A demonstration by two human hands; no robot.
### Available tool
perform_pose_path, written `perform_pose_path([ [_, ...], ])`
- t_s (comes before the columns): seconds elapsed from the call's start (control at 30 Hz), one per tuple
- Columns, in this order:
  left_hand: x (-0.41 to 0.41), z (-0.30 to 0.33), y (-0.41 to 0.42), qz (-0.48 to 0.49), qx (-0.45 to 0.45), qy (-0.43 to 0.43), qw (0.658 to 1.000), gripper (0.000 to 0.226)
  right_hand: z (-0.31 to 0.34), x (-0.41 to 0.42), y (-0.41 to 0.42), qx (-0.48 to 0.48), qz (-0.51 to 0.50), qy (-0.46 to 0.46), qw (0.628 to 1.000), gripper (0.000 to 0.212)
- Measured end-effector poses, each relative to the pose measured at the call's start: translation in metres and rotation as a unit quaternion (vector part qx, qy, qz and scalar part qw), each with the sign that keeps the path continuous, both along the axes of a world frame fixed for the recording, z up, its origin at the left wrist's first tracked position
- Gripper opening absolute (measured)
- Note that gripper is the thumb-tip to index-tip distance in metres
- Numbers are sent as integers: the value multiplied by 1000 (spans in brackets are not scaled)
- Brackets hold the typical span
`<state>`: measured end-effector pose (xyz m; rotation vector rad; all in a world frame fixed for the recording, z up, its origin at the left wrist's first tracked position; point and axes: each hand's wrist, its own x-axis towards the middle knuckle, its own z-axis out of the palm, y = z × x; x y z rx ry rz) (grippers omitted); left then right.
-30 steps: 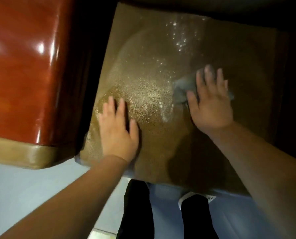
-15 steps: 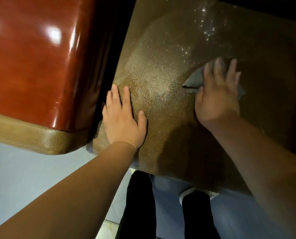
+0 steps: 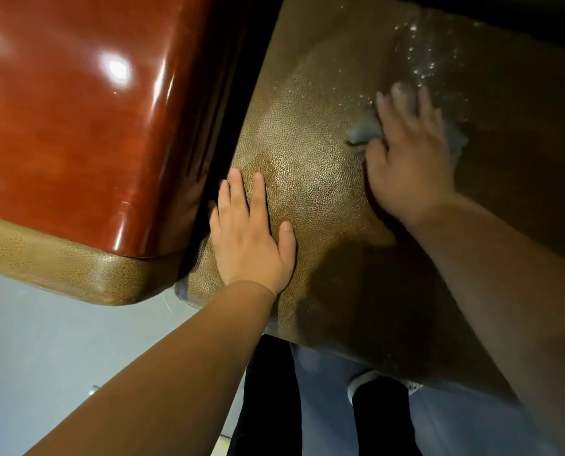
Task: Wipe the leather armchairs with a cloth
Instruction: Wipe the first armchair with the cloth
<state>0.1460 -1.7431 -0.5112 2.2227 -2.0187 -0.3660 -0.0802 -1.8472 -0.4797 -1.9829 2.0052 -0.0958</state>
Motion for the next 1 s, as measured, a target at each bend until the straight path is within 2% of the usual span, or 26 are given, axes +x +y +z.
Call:
perform_pose_path([
  [0.07, 0, 1, -1, -2, 4, -2, 1000, 80, 3, 34, -8, 13, 23, 15, 1000, 67],
  [0.17, 1, 6, -4, 8, 23, 11, 1000, 79, 11, 80, 26, 15, 212, 34, 977, 65],
  [0.23, 2, 7, -3, 9, 32, 23, 999, 78, 14, 76, 48, 26, 297, 21, 954, 59],
  [0.3, 2, 4, -1, 4, 30, 17, 999, 81, 12, 50, 35, 28, 329, 20, 944, 56],
  [0.4, -1, -3, 0, 17, 26, 14, 999, 85, 5, 29, -14, 14, 252, 57, 966, 57],
  [0.47, -1, -4, -1, 22, 27, 14, 999, 87, 3, 47, -39, 20, 155, 70, 985, 60],
  [0.53, 2, -2, -3, 21, 35, 13, 999, 88, 3, 80, -42, 29, 117, 75, 990, 62],
  [0.63, 1, 5, -6, 30, 53, 19, 998, 88, 8, 113, -17, 31, 228, 52, 972, 58],
  [0.7, 0, 9, -4, 38, 60, 35, 997, 84, 11, 104, -2, 43, 306, 29, 951, 54],
  [0.8, 31, 11, 8, 22, 76, 56, 995, 85, 11, 73, -10, 52, 322, 35, 945, 54],
  [0.9, 67, 9, 24, -99, 82, 70, 989, 93, 5, 72, -48, 31, 176, 54, 982, 59],
  [0.97, 70, 5, 28, -129, 71, 84, 985, 96, 0, 101, -65, 36, 75, 85, 993, 64],
  [1.0, 67, 4, 28, -126, 69, 84, 986, 97, -4, 121, -67, 44, 63, 88, 993, 66],
])
